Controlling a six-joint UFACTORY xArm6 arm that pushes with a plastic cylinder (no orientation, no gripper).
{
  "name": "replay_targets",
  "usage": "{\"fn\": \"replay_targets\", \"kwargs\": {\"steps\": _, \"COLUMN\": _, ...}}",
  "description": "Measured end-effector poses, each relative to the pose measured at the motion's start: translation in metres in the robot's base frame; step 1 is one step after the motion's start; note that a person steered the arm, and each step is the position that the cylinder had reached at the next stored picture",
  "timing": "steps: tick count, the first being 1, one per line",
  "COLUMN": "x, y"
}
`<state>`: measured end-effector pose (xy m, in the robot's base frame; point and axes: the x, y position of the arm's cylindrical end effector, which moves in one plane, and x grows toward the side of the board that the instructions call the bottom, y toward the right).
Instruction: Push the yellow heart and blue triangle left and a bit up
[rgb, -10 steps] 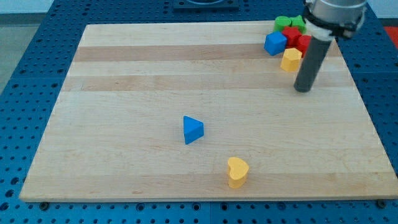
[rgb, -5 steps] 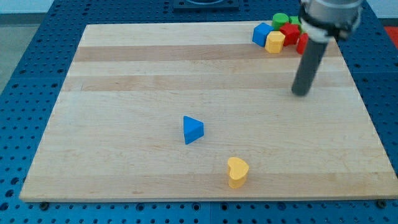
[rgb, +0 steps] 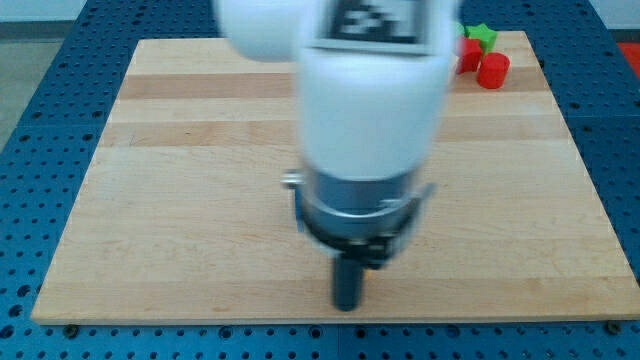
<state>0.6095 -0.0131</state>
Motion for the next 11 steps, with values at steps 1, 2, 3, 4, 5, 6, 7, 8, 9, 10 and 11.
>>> {"fn": "replay_targets", "kwargs": {"steps": 1, "x": -0.026, "y": -0.062}}
{"fn": "replay_targets", "kwargs": {"steps": 2, "x": -0.120, "y": -0.096}}
{"fn": "replay_targets", "kwargs": {"steps": 3, "x": -0.096, "y": -0.114}}
{"fn": "replay_targets", "kwargs": {"steps": 4, "x": -0.003, "y": -0.121}}
{"fn": "replay_targets", "kwargs": {"steps": 5, "x": 0.008, "y": -0.082}}
{"fn": "replay_targets", "kwargs": {"steps": 6, "x": -0.006, "y": 0.058}}
{"fn": "replay_targets", "kwargs": {"steps": 7, "x": -0.009, "y": 0.105}}
{"fn": "replay_targets", "kwargs": {"steps": 8, "x": -0.009, "y": 0.105}}
{"fn": "replay_targets", "kwargs": {"steps": 9, "x": -0.012, "y": 0.084}}
{"fn": "replay_targets", "kwargs": {"steps": 10, "x": -0.045, "y": 0.050}}
{"fn": "replay_targets", "kwargs": {"steps": 11, "x": -0.100, "y": 0.012}}
